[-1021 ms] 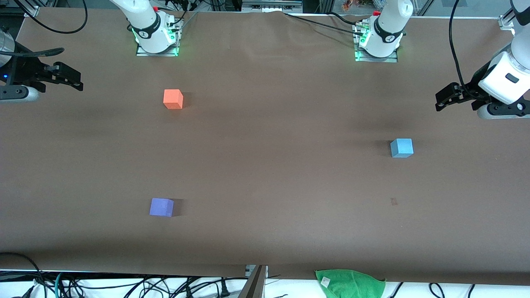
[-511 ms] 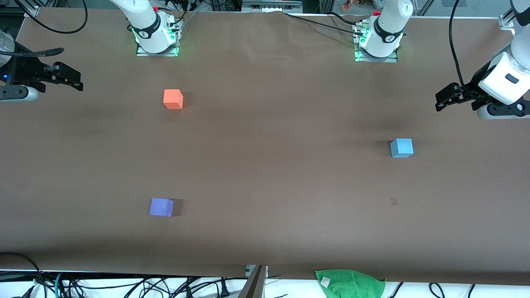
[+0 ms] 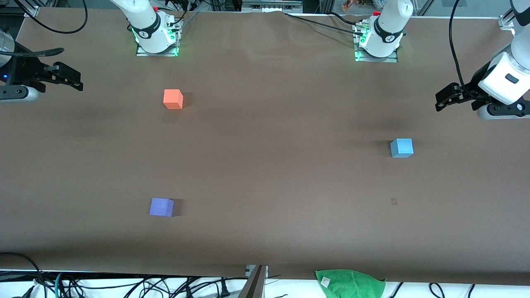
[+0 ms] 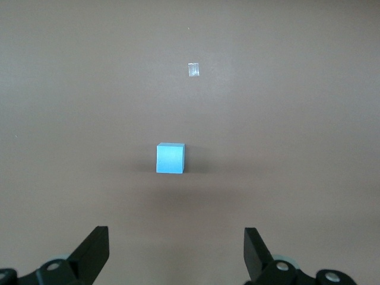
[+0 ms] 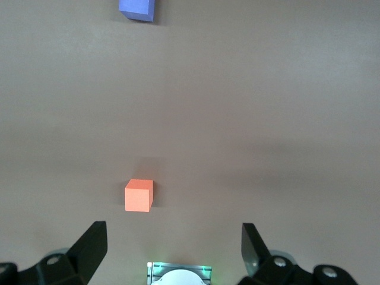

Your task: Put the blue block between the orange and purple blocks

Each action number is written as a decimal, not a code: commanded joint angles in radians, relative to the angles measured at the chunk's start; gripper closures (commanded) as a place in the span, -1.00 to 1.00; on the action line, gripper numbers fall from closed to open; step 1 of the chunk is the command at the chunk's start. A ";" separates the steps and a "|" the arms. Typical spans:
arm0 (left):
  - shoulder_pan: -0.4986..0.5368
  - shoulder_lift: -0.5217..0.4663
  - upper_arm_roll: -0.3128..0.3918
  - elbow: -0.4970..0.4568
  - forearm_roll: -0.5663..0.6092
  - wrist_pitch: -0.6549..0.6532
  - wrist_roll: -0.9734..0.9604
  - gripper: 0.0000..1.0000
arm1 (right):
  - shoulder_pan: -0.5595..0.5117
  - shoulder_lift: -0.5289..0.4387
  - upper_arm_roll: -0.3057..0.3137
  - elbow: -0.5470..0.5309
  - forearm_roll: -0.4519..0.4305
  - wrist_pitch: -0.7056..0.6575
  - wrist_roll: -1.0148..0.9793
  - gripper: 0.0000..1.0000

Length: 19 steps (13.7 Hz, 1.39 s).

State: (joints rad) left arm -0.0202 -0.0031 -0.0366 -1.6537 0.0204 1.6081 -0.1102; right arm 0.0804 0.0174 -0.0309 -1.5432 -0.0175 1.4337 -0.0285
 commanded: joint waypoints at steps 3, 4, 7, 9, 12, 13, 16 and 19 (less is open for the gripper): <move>-0.007 0.014 0.010 0.029 -0.019 -0.022 0.021 -1.00 | -0.008 -0.005 0.003 0.008 0.007 -0.001 -0.051 -1.00; -0.007 0.014 0.010 0.029 -0.020 -0.022 0.021 -1.00 | -0.010 -0.005 0.003 0.008 0.007 -0.002 -0.051 -1.00; -0.007 0.014 0.010 0.029 -0.019 -0.022 0.020 -1.00 | -0.013 -0.005 0.003 0.008 0.007 -0.003 -0.051 -1.00; -0.007 0.014 0.012 0.029 -0.019 -0.022 0.020 -1.00 | -0.013 -0.005 0.003 0.008 0.007 -0.003 -0.053 -1.00; -0.007 0.017 0.010 0.031 -0.017 -0.024 0.018 -1.00 | -0.013 -0.004 0.003 0.008 0.007 -0.003 -0.051 -1.00; -0.007 0.020 0.012 0.031 -0.019 -0.024 0.017 -1.00 | -0.013 -0.004 0.003 0.008 0.007 -0.003 -0.053 -1.00; 0.000 0.073 0.015 0.034 -0.025 -0.016 0.015 -1.00 | -0.013 -0.004 0.002 0.008 0.007 -0.003 -0.053 -1.00; 0.008 0.123 0.020 0.057 -0.011 -0.016 0.069 -1.00 | -0.013 -0.001 0.002 0.008 0.007 -0.003 -0.053 -1.00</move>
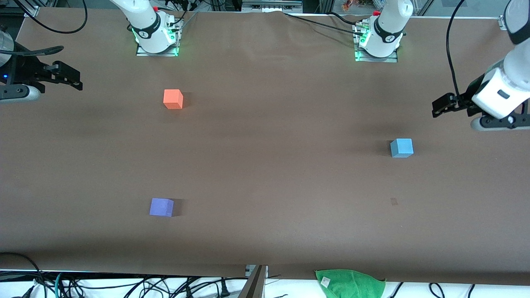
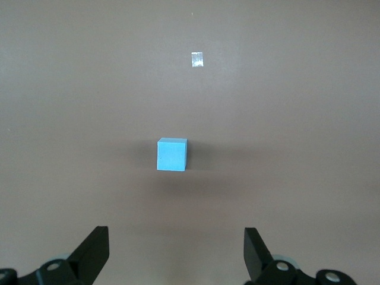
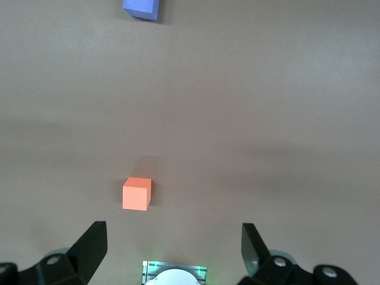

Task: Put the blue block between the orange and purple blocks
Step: 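Lower the left gripper onto the light blue cube and grasp it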

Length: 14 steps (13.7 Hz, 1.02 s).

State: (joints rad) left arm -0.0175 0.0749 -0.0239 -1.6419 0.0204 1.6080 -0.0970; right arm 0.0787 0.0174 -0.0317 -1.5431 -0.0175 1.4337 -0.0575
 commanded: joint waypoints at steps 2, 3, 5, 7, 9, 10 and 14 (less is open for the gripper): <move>0.017 0.110 0.009 0.040 -0.011 -0.007 0.065 -1.00 | -0.011 0.001 0.003 0.012 0.007 -0.003 -0.024 -1.00; 0.018 0.143 0.009 0.039 -0.010 0.007 0.066 -1.00 | -0.011 0.001 0.003 0.012 0.007 -0.003 -0.024 -1.00; 0.018 0.190 0.007 0.010 -0.010 0.015 0.071 -1.00 | -0.011 0.001 0.003 0.012 0.007 -0.003 -0.024 -1.00; 0.022 0.227 0.009 -0.053 -0.010 0.083 0.069 -1.00 | -0.011 0.001 0.003 0.012 0.008 -0.003 -0.025 -1.00; 0.053 0.224 0.007 -0.169 -0.010 0.226 0.071 -1.00 | -0.011 0.001 0.003 0.012 0.007 -0.003 -0.025 -1.00; 0.054 0.221 0.007 -0.231 -0.010 0.313 0.071 -1.00 | -0.011 0.001 0.003 0.012 0.007 -0.003 -0.025 -1.00; 0.057 0.217 0.007 -0.445 -0.010 0.622 0.071 -1.00 | -0.011 0.001 0.003 0.012 0.007 -0.003 -0.025 -1.00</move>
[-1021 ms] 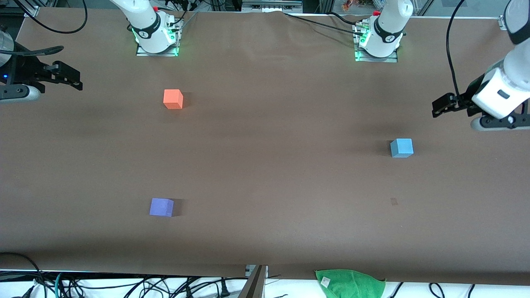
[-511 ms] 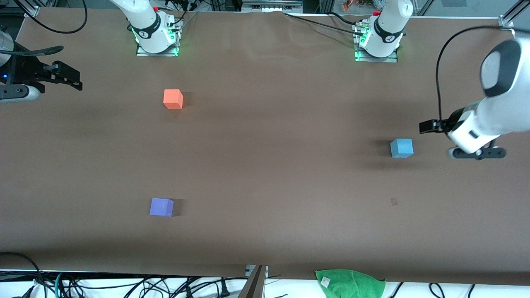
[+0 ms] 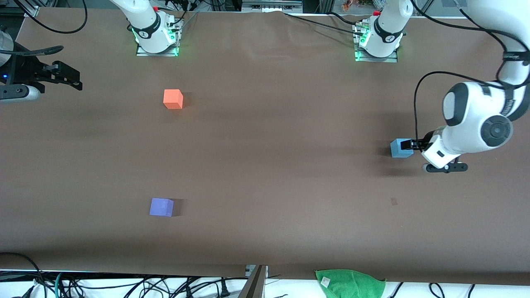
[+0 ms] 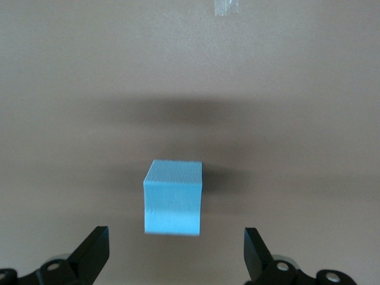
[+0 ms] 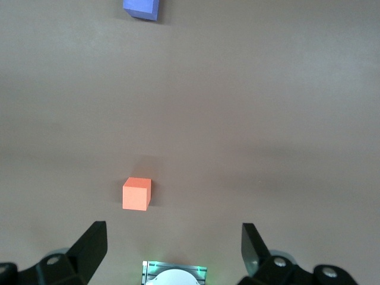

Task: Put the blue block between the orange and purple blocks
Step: 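Lower the left gripper onto the light blue cube and grasp it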

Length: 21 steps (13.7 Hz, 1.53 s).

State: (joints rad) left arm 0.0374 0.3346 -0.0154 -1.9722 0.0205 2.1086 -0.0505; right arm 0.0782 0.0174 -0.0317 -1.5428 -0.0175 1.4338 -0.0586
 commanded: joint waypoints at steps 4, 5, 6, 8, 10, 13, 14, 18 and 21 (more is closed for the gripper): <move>0.002 -0.006 -0.001 -0.194 0.016 0.293 0.047 -1.00 | -0.011 0.003 0.003 0.013 0.007 -0.003 -0.024 -1.00; 0.002 0.000 0.000 -0.194 0.053 0.298 0.047 -1.00 | -0.011 0.003 0.003 0.013 0.007 -0.003 -0.024 -1.00; 0.002 0.009 0.000 -0.194 0.084 0.306 0.047 -1.00 | -0.011 0.004 0.003 0.013 0.007 -0.003 -0.024 -1.00; 0.010 0.018 -0.001 -0.198 0.085 0.312 0.047 -1.00 | -0.011 0.004 0.003 0.013 0.007 -0.003 -0.024 -1.00; 0.013 0.047 -0.001 -0.198 0.088 0.332 0.049 -1.00 | -0.011 0.004 0.003 0.013 0.007 -0.003 -0.024 -1.00; 0.015 0.075 -0.001 -0.200 0.088 0.358 0.058 -0.89 | -0.011 0.004 0.003 0.013 0.007 -0.003 -0.024 -1.00; 0.024 0.090 -0.003 -0.203 0.088 0.396 0.116 -0.08 | -0.011 0.006 0.003 0.013 0.007 -0.003 -0.024 -1.00; 0.025 0.090 -0.004 -0.203 0.088 0.395 0.127 0.71 | -0.011 0.007 0.003 0.013 0.007 -0.003 -0.024 -1.00; 0.013 0.041 -0.021 -0.176 0.088 0.329 0.123 0.71 | -0.011 0.007 0.003 0.013 0.007 -0.003 -0.024 -1.00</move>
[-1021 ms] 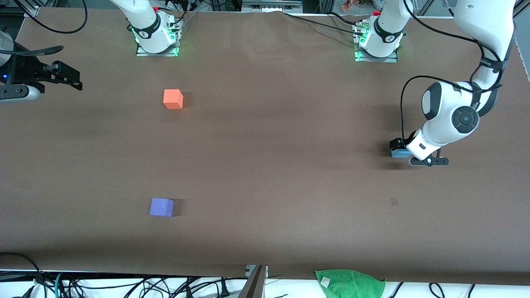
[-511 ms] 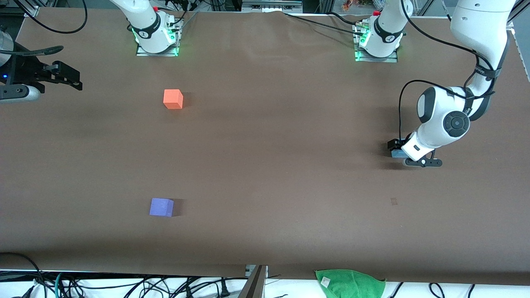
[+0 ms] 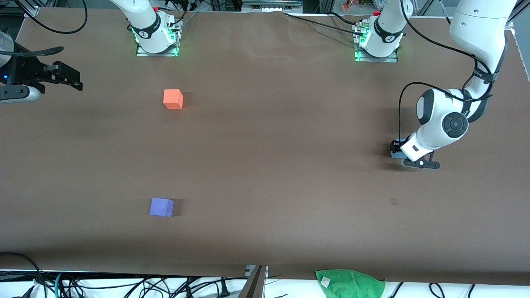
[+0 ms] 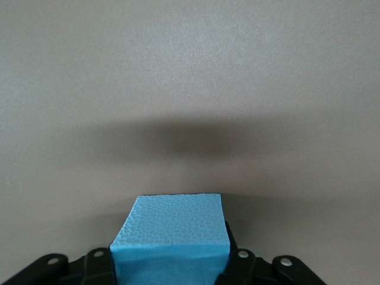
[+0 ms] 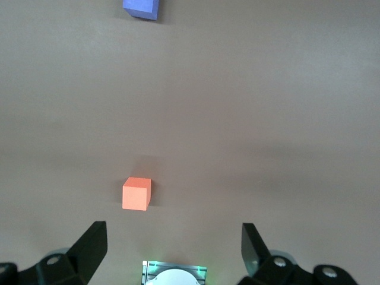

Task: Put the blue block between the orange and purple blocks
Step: 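Lower the left gripper onto the light blue cube and grasp it, then carry the blue cube with the left gripper toward the table middle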

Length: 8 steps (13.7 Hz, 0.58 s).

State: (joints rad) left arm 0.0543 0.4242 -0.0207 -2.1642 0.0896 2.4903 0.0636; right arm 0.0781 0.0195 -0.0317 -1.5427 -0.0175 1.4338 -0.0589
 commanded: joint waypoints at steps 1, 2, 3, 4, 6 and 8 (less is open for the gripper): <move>-0.004 -0.065 -0.040 0.055 0.019 -0.120 0.006 0.71 | -0.011 0.005 0.003 0.013 0.007 -0.003 -0.024 -1.00; -0.004 -0.071 -0.083 0.120 0.019 -0.217 0.004 0.69 | -0.011 0.005 0.003 0.013 0.007 -0.003 -0.024 -1.00; -0.004 -0.068 -0.135 0.203 0.018 -0.338 -0.004 0.69 | -0.011 0.005 0.003 0.013 0.007 -0.003 -0.024 -1.00; -0.010 -0.053 -0.180 0.289 0.018 -0.449 -0.007 0.71 | -0.011 0.005 0.003 0.013 0.007 -0.003 -0.024 -1.00; -0.075 -0.018 -0.228 0.413 0.013 -0.569 -0.033 0.70 | -0.011 0.005 0.003 0.013 0.007 -0.003 -0.024 -1.00; -0.180 0.017 -0.229 0.480 0.001 -0.574 -0.159 0.66 | -0.011 0.005 0.003 0.013 0.007 -0.003 -0.024 -1.00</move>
State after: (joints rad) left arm -0.0405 0.3690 -0.2571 -1.7800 0.0887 1.9496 -0.0091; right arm 0.0778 0.0198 -0.0318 -1.5427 -0.0175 1.4338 -0.0590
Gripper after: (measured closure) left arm 0.423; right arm 0.000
